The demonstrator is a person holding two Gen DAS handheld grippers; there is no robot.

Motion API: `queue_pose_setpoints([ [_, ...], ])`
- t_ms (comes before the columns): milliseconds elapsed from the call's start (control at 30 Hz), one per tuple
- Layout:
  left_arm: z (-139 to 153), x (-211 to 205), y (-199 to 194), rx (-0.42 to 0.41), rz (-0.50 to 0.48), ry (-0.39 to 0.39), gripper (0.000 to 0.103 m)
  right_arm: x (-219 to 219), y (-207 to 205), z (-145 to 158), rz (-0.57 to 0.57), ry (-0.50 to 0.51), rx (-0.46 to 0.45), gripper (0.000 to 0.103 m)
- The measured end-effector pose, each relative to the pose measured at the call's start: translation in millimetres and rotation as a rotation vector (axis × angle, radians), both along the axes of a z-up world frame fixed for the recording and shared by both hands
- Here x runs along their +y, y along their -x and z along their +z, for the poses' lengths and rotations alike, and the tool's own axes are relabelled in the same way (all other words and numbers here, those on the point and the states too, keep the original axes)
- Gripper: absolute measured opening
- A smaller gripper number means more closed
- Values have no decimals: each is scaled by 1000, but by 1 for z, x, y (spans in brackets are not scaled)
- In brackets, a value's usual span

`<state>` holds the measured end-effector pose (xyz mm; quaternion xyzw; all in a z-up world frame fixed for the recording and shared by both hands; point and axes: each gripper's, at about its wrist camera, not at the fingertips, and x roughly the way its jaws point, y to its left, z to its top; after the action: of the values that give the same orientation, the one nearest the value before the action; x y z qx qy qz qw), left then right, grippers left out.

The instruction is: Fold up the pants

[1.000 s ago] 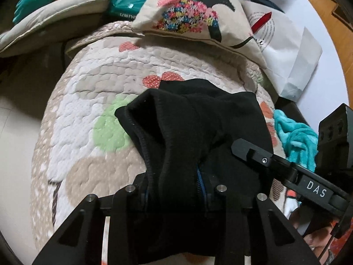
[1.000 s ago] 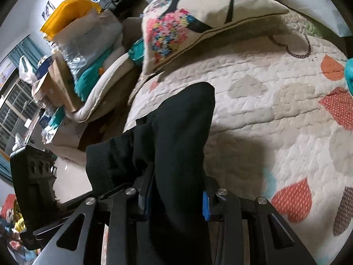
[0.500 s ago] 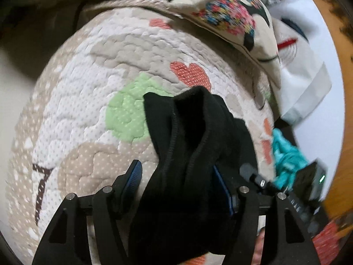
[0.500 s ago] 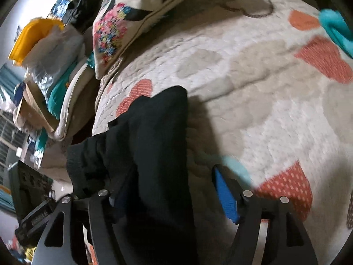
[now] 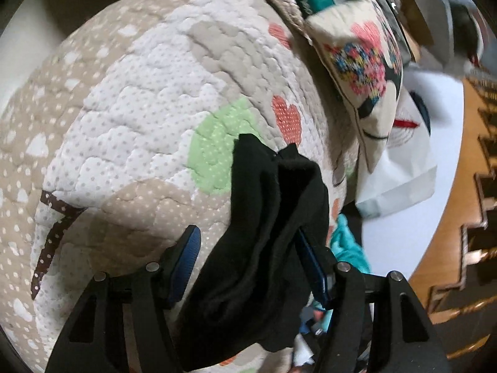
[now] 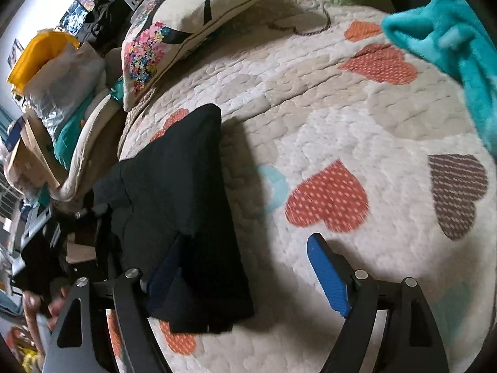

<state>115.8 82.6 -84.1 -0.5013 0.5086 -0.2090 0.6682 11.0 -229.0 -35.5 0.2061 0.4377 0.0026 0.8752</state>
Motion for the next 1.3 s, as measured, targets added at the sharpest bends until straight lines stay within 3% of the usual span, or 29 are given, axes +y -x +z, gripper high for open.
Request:
queue_pose_setpoints([
  [67,0,0,-1,6,2,4,63,1,10,0,-6,7,5,85],
  [200,7,-6,-1,-10,-9,-61,63,-4,33,2,-30,54,17,85],
  [367,21,-7,3,-34,-19,-195,63,-20,52,-8,-103,116,103,85],
  [467,30,-3,11,-50,-19,-286,63,-29,61,-12,-139,76,113,85],
  [600,43,2,23,-94,-18,-411,63,-22,70,-7,-123,95,100,85],
  [700,61,1,40,-173,-12,-530,63,-8,78,-4,-86,121,85,85],
  [867,102,-19,93,-398,45,-773,63,15,88,3,-25,181,49,85],
  [933,115,-31,123,-497,83,-906,67,23,93,8,-5,205,26,85],
  [1033,127,-44,165,-622,144,-1034,83,35,100,12,22,232,-4,85],
  [1167,140,-50,206,-718,213,-1066,102,50,109,13,61,249,-26,85],
  [1300,144,-47,227,-679,247,-1086,103,60,116,13,82,271,-42,85],
])
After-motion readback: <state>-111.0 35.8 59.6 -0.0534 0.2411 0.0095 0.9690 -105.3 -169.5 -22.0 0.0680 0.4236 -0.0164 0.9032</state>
